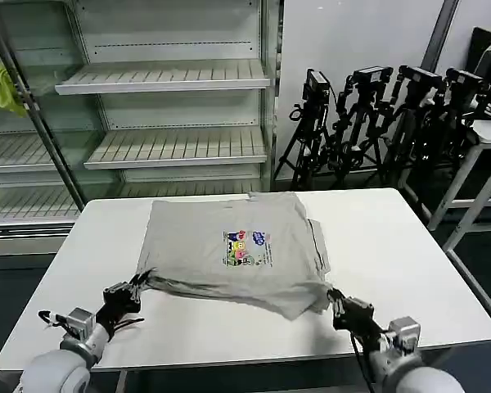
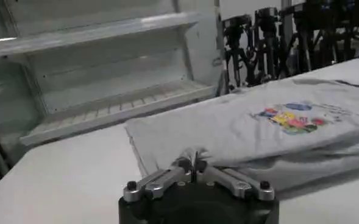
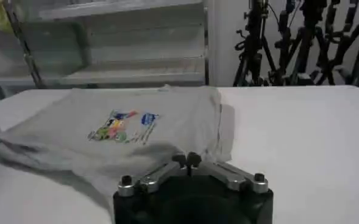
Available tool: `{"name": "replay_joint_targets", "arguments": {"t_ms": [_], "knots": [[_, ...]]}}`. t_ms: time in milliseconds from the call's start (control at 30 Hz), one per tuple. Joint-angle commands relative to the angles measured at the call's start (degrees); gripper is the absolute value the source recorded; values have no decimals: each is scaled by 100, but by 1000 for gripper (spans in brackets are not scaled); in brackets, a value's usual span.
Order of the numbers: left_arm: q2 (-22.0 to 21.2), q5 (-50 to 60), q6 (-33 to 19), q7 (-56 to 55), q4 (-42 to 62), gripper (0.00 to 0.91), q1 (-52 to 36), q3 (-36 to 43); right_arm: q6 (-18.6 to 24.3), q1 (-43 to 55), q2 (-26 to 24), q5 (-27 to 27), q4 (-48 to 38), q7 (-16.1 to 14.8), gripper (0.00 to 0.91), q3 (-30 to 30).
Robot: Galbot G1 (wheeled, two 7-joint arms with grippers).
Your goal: Fold and organize the clothes.
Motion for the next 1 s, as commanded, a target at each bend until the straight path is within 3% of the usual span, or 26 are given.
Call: {"name": "replay_joint_targets", "arguments": {"t_ms": [33,700,1000], "knots": [[8,-27,0,-1,562,50,-995,306,-19,1842,-16,154,-1016,-74,0,-693],[-100,51,-119,34,1917,50,-2175,996,158,3675,453,-235,-2883,-358,0,-2366],[-94,103,-175,68,1989,50,-2096,1008,135,3892,652,-402,-3139,-401,0,-2540]]}}
